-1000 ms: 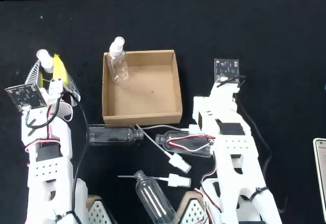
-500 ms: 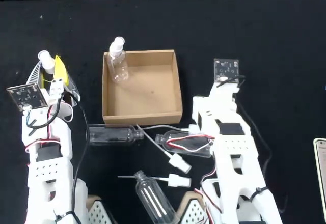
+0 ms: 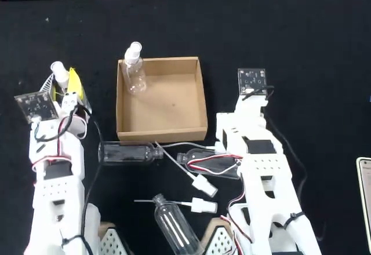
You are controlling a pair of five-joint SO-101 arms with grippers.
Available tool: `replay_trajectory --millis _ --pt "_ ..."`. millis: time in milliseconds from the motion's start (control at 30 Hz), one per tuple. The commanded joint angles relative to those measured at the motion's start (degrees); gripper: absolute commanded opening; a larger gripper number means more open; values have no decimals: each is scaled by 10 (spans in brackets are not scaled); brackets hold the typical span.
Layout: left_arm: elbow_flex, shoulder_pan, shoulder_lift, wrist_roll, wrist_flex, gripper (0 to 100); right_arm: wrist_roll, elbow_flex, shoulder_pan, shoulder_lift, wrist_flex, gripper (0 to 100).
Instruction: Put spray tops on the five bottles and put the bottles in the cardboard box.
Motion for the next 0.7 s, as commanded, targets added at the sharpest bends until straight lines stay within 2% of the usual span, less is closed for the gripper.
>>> replay_trajectory --millis 0,233,400,667 --pt "-64 3 55 -8 -14 131 3 -27 -8 -30 4 208" --pt "-71 -10 64 -7 -13 133 3 -25 -7 -30 4 208" --pt "-65 -12 62 -4 -12 217 3 -25 -7 -30 4 208" --pt "-62 -12 62 -4 -12 209 3 -26 -7 -30 4 208"
